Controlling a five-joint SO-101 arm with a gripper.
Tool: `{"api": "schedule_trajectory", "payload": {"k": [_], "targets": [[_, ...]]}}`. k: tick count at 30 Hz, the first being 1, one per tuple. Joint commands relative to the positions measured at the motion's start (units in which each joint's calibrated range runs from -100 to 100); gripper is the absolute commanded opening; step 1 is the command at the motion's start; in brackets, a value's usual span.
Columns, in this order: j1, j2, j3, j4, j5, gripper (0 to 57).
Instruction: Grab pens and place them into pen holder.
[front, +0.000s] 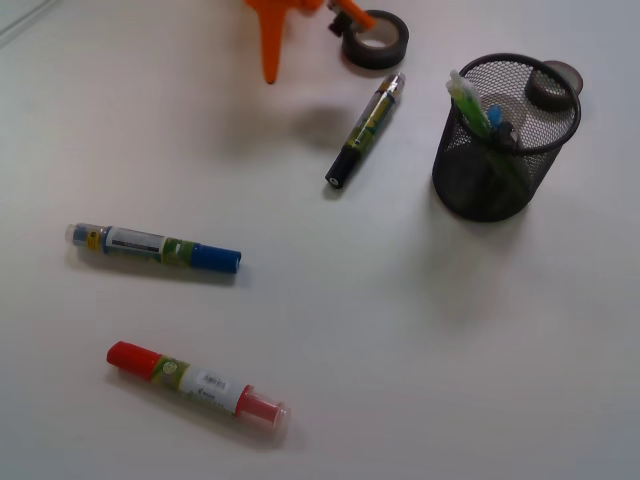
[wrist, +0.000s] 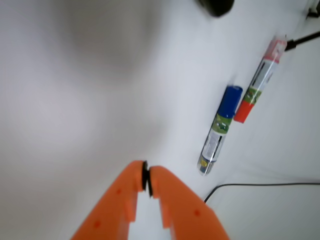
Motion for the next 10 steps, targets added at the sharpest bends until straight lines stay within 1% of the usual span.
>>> {"api": "schedule_trajectory", "payload": {"k": [1,10], "targets": [[0.81,-1.77,-0.29,1.98,0.20,0.4],[0.81,-1.68,-0.29,1.98,0.29,0.4]]}}
